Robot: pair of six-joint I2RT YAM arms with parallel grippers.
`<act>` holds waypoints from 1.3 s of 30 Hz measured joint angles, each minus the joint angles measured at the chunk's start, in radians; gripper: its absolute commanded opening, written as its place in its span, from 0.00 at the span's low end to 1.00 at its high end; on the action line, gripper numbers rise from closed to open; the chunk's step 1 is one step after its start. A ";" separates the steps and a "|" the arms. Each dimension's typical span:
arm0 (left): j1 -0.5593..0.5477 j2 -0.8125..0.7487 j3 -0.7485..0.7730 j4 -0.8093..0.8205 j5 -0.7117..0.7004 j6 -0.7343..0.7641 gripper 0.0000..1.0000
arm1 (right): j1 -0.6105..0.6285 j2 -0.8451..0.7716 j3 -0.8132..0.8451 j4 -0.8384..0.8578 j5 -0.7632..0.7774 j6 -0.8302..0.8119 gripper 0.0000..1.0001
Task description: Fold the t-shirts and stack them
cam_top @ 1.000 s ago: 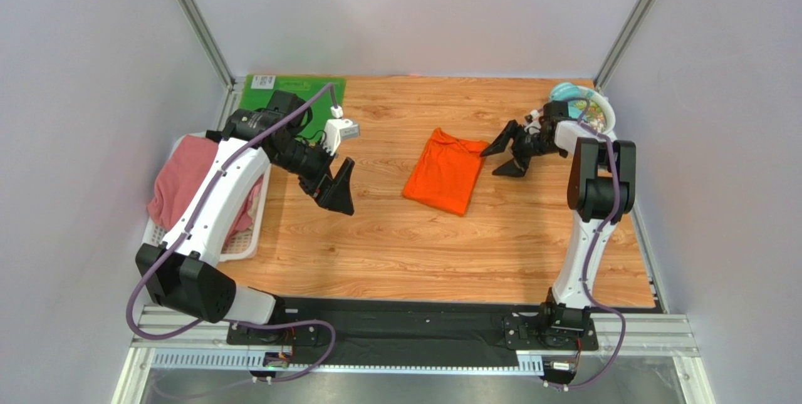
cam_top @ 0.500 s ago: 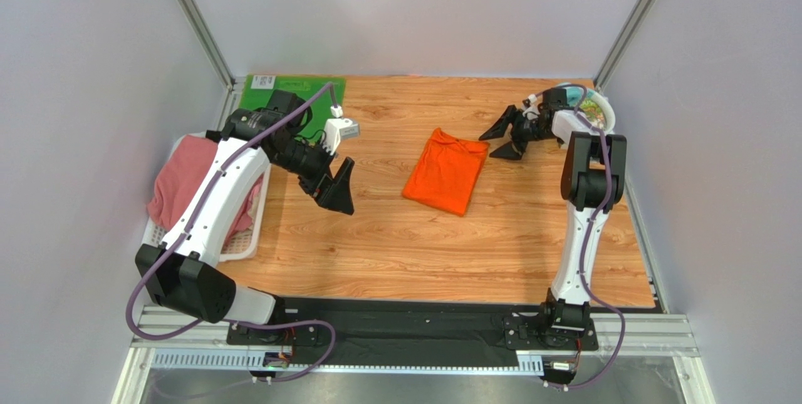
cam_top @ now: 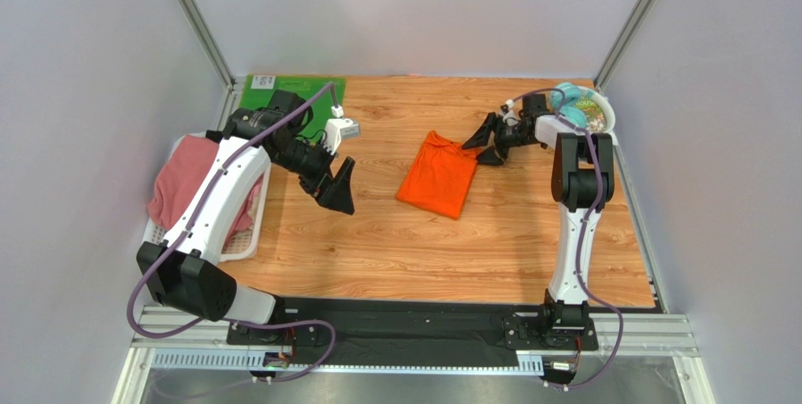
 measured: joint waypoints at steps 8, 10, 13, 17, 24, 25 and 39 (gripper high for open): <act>0.000 0.000 0.000 0.000 0.006 0.000 1.00 | 0.058 -0.104 -0.218 0.063 -0.001 0.001 0.40; 0.000 0.000 0.000 0.000 0.009 -0.001 1.00 | 0.061 -0.122 -0.263 0.069 -0.005 0.002 0.40; 0.000 0.000 0.000 0.000 0.010 -0.001 1.00 | 0.065 -0.147 -0.308 0.068 -0.003 0.002 0.40; 0.000 0.000 0.002 0.000 0.014 -0.002 1.00 | 0.083 -0.182 -0.342 0.065 0.038 -0.005 0.30; 0.000 -0.007 0.011 0.000 0.023 -0.004 1.00 | 0.158 -0.232 -0.385 0.060 0.140 -0.012 0.00; 0.000 -0.010 0.011 0.000 0.023 -0.004 1.00 | 0.164 -0.250 -0.404 0.065 0.158 -0.006 0.00; 0.000 -0.067 0.011 0.000 0.010 0.007 1.00 | 0.151 -0.917 -0.969 -0.020 0.635 0.249 0.00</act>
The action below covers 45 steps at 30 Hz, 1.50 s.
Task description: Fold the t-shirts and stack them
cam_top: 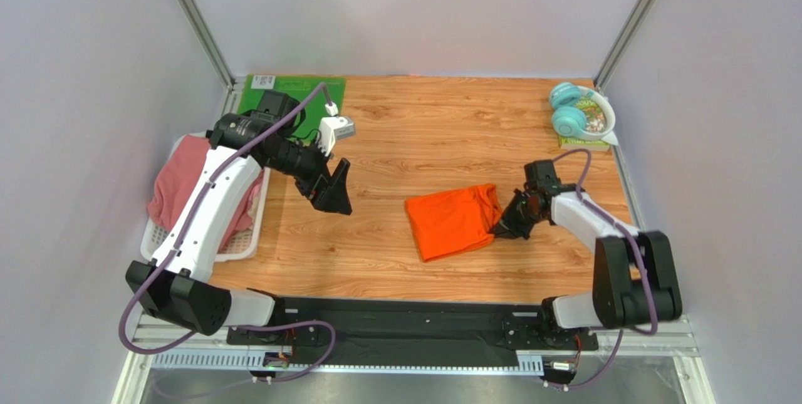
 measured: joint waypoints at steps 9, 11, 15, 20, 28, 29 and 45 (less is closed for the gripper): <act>0.000 -0.053 0.000 0.000 -0.002 0.018 1.00 | -0.287 -0.379 -0.039 -0.245 0.238 0.042 0.00; 0.000 -0.061 0.000 0.000 -0.002 0.021 1.00 | -0.366 -0.426 -0.006 -0.301 0.271 0.032 0.00; 0.000 -0.066 0.000 0.000 -0.002 0.027 1.00 | -0.417 -0.435 0.047 -0.371 0.324 0.029 0.00; 0.000 -0.069 0.000 0.000 -0.002 0.037 1.00 | -0.465 -0.367 0.077 -0.427 0.361 0.018 0.00; 0.000 -0.080 0.000 0.000 -0.014 0.058 1.00 | -0.660 -0.191 0.122 -0.460 0.372 -0.032 0.00; 0.000 -0.082 0.000 0.000 -0.018 0.060 1.00 | -0.684 -0.176 0.134 -0.466 0.372 -0.040 0.00; 0.000 -0.117 0.000 0.000 -0.058 0.110 1.00 | -0.901 0.031 0.236 -0.470 0.397 -0.086 0.30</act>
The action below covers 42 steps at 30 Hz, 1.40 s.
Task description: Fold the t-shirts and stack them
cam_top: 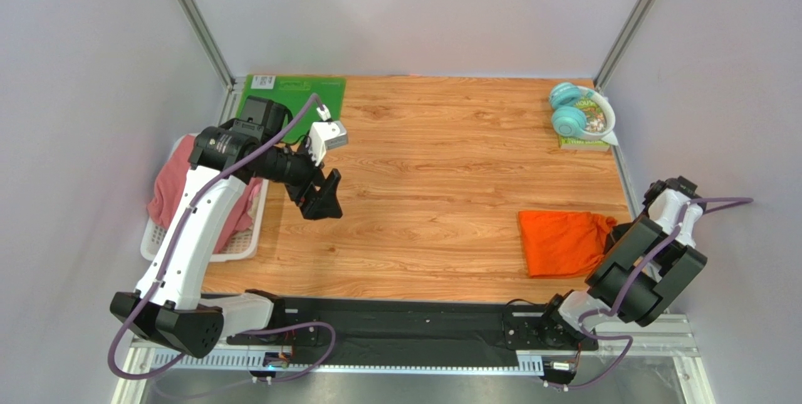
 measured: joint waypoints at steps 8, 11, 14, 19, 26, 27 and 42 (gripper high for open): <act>0.000 0.000 0.000 0.000 0.000 0.000 1.00 | 0.026 -0.014 0.060 -0.011 0.031 -0.020 0.96; 0.000 0.001 0.004 0.000 0.000 0.000 1.00 | 0.076 -0.060 0.105 -0.036 0.038 -0.027 0.98; 0.000 0.003 0.020 0.000 0.000 0.000 1.00 | 0.156 -0.132 0.177 -0.048 0.027 -0.031 0.98; 0.000 0.004 0.045 -0.001 0.000 -0.002 1.00 | 0.313 -0.259 0.177 0.010 -0.171 -0.032 0.81; 0.000 0.005 0.053 0.000 -0.004 -0.004 1.00 | 0.481 -0.138 -0.005 0.109 -0.375 -0.018 0.25; 0.000 0.005 0.053 0.000 -0.006 -0.004 1.00 | 0.483 -0.126 -0.027 0.109 -0.380 -0.016 0.11; 0.000 0.005 0.053 0.000 -0.026 -0.004 1.00 | 0.480 -0.073 -0.077 0.126 -0.272 -0.012 0.00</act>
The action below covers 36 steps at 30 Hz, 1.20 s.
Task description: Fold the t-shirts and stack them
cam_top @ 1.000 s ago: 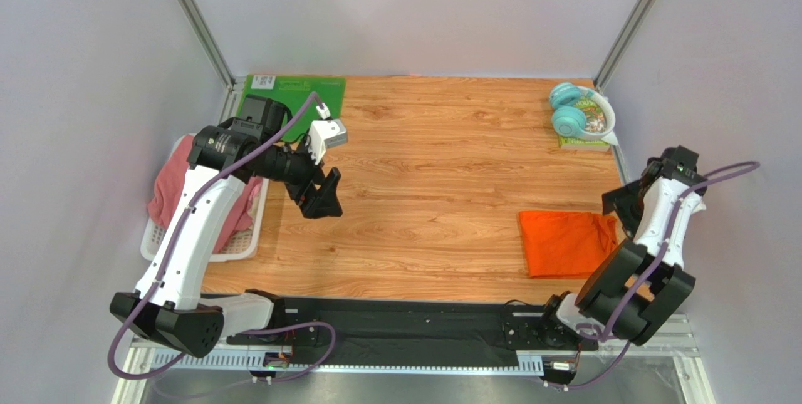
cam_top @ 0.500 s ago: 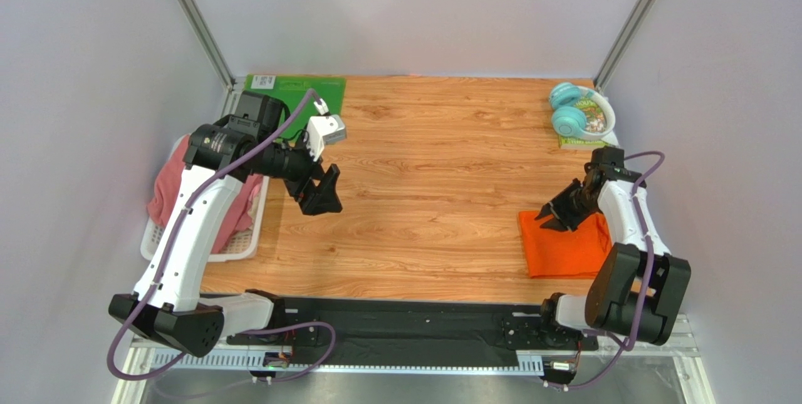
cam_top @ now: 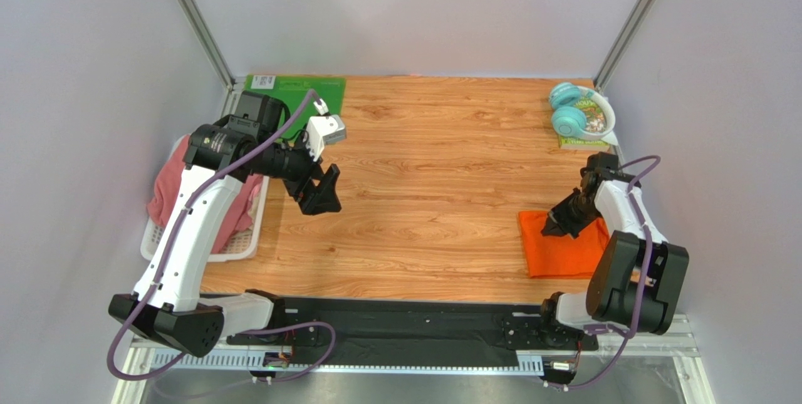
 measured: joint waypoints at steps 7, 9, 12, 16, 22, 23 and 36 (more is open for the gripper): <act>0.000 0.000 0.000 0.000 -0.002 0.000 1.00 | -0.050 0.106 -0.053 0.009 0.054 -0.014 0.00; 0.000 0.000 0.000 0.000 -0.005 0.000 1.00 | -0.074 0.139 -0.053 0.008 0.052 -0.014 0.00; 0.000 -0.001 0.000 0.000 -0.013 0.001 1.00 | -0.095 0.152 -0.043 -0.003 0.051 -0.014 0.00; 0.000 -0.004 -0.001 0.000 -0.027 0.002 1.00 | -0.140 0.197 -0.002 -0.029 0.064 -0.024 0.00; 0.000 -0.014 -0.003 0.000 -0.030 0.002 1.00 | -0.175 0.258 0.057 -0.054 0.080 -0.042 0.00; 0.000 -0.014 -0.004 0.000 -0.030 0.002 1.00 | -0.176 0.262 0.061 -0.057 0.080 -0.044 0.00; 0.000 -0.019 -0.011 0.001 -0.050 -0.053 1.00 | -0.056 -0.107 0.175 -0.052 0.021 -0.075 1.00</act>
